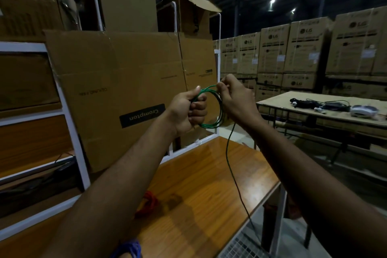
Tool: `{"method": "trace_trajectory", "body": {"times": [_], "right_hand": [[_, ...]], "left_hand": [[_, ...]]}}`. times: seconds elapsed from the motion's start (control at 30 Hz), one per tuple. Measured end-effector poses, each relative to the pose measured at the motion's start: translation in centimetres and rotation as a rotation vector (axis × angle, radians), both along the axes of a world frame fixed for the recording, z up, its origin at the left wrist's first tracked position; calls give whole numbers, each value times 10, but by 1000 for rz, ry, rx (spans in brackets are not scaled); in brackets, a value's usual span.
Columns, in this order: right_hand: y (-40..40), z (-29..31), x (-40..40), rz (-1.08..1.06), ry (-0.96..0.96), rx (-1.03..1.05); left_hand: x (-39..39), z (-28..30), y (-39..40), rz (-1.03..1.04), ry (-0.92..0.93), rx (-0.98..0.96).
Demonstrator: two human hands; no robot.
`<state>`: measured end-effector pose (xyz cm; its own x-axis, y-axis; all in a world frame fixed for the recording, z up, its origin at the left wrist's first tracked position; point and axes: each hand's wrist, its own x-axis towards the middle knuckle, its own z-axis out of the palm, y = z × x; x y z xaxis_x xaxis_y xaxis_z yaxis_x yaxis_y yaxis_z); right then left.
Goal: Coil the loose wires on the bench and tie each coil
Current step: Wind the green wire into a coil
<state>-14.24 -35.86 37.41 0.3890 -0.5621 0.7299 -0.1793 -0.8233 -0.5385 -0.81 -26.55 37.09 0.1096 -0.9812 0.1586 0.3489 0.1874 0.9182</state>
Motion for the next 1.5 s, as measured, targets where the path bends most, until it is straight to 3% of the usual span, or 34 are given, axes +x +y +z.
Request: {"method": "trace_trajectory", "body": {"times": [0.27,0.47,0.67,0.73,0.83,0.87,0.93,1.0,1.13,1.27,1.4,1.5], "right_hand": [[-2,-7,-1,167,-34,392],[-47,-40,-39,651,285,719],[-58,-103,-48,849,212,837],[-49,-112,-47,789,266,833],[-27,-119,-38,295,532,527],[-22,-122,-34,121,571,390],[-11,-126,-29,-25,509,249],[-1,-125,-27,-26,422,228],[26,-111,-28,-51,456,61],[61,-88,-37,-65,518,-312],[77,-57,-40,41,646,-548],[65,-35,-30,205,451,-722]], "left_hand": [[1,-1,4,-36,-13,35],[16,8,9,51,142,-75],[22,1,2,157,193,-86],[24,-1,-1,170,202,-89],[27,-2,-2,181,203,-91],[28,-2,-2,190,201,-91],[30,-3,-2,205,195,-93],[33,-4,-3,213,191,-96],[39,-4,-3,198,190,-95],[35,-4,-4,186,134,-84],[28,-7,-7,176,118,-78],[27,-11,-9,182,76,-65]]}}
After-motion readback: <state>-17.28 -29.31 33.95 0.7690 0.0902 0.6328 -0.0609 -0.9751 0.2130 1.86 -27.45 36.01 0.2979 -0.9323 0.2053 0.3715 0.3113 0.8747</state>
